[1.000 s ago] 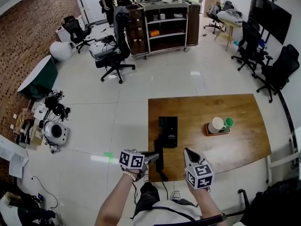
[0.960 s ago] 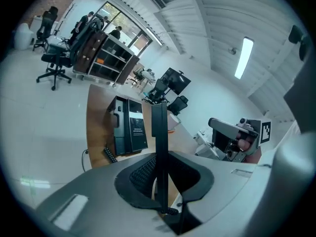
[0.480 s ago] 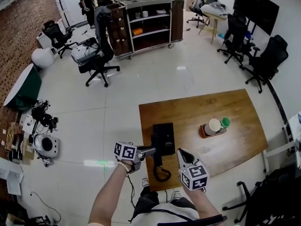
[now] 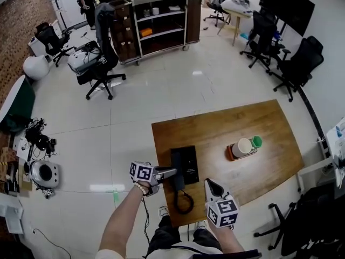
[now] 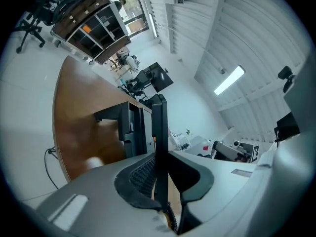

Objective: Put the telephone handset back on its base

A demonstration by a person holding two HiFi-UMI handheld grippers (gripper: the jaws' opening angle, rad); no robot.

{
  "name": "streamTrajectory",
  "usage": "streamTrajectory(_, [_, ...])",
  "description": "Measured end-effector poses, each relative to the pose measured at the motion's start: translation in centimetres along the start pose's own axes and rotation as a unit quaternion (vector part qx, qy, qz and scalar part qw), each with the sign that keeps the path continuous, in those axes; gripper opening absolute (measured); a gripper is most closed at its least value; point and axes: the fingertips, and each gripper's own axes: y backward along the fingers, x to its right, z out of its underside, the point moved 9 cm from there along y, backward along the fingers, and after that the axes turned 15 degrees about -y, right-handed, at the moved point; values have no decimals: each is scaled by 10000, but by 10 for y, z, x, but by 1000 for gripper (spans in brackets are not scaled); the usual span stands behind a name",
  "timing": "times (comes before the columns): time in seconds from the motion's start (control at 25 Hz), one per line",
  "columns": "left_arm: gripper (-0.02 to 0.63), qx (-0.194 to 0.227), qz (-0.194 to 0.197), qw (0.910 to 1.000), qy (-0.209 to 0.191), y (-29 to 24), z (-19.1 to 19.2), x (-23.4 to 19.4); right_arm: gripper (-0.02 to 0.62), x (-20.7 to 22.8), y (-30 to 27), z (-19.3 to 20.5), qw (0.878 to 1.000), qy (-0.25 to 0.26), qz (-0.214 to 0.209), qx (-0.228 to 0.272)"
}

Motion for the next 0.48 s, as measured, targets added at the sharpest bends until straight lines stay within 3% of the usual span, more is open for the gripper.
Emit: streamTrajectory(0.48, [66, -1, 248, 9995, 174, -15, 1, -32, 3, -1, -14, 7, 9998, -182, 99, -31])
